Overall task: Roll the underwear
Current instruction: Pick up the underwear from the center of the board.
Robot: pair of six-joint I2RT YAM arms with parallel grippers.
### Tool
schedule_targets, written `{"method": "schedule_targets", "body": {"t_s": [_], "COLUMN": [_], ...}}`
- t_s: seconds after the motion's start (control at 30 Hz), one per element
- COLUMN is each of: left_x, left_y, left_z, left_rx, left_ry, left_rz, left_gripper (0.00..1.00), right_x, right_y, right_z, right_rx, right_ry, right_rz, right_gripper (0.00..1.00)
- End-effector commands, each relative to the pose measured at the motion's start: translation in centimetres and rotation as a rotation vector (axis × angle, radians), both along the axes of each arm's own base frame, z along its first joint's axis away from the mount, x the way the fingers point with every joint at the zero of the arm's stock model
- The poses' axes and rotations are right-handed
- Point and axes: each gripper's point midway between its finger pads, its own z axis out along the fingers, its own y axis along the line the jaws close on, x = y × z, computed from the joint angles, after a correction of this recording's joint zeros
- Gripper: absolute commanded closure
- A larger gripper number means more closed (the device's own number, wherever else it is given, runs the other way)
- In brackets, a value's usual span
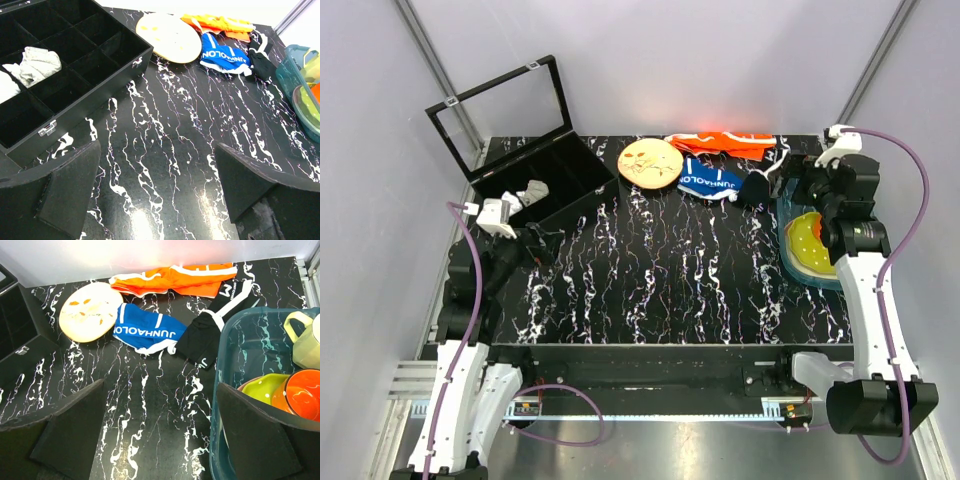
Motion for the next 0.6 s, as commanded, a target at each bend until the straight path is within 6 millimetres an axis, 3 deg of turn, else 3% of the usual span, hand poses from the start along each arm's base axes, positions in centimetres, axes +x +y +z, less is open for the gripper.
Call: {"method": "schedule_targets", "body": {"t_s": [0.0,0.2,0.23,0.3,0.33,0.4,0.43,0.47,0.5,0.53,0.57], "left_x": [0.1,0.0,0.0,0.0,0.0,0.0,0.0,0.0,0.0,0.0,0.0], "left_y": [-0.2,-0.4,-0.4,-0.4,-0.4,-0.4,-0.4,-0.4,-0.4,-0.5,-0.5], "left_z": [1.3,1.4,1.3,1.4,1.4,1.4,1.3,1.3,1.3,1.2,1.3], "left_rx": [-0.008,-0.009,-0.007,-0.007,-0.007,-0.006,-0.006,-0.006,-0.006,-0.006,-0.007], "left_ry": [-0.05,-0.051,-0.05,-0.052,-0.052,-0.049,-0.046,-0.046,-0.045,-0.043,-0.043], "left_rz": [-0.004,-0.014,-0.014,-0.015,-0.015,-0.014,-0.016,-0.016,-0.016,-0.019,-0.022], "left_gripper": [0.01,0.01,0.01,0.01,0.01,0.01,0.01,0.01,0.01,0.01,0.01], "right_x": [1.1,2.6,2.7,3.0,3.8,5.0,6.1,7.2,7.9,8.5,9.5], "right_y": [0.4,2.6,3.0,3.1,3.0,2.6,1.9,1.5,1.1,0.5,0.3], "right_z": [1.0,-1.0,-2.6,-2.8,-3.9,-3.9,-6.5,-5.8,-6.6,-9.6,-9.2], "right_rx": [0.0,-0.148,-0.19,-0.233,-0.236,-0.265,-0.282,-0.303,-0.328,-0.327,-0.341], "right_ry": [-0.045,-0.004,0.042,0.06,0.097,0.115,0.201,0.202,0.234,0.34,0.344], "right_rz": [0.039,0.288,0.359,0.411,0.421,0.424,0.411,0.397,0.398,0.394,0.391], "right_gripper": [0.0,0.0,0.0,0.0,0.0,0.0,0.0,0.0,0.0,0.02,0.03]}}
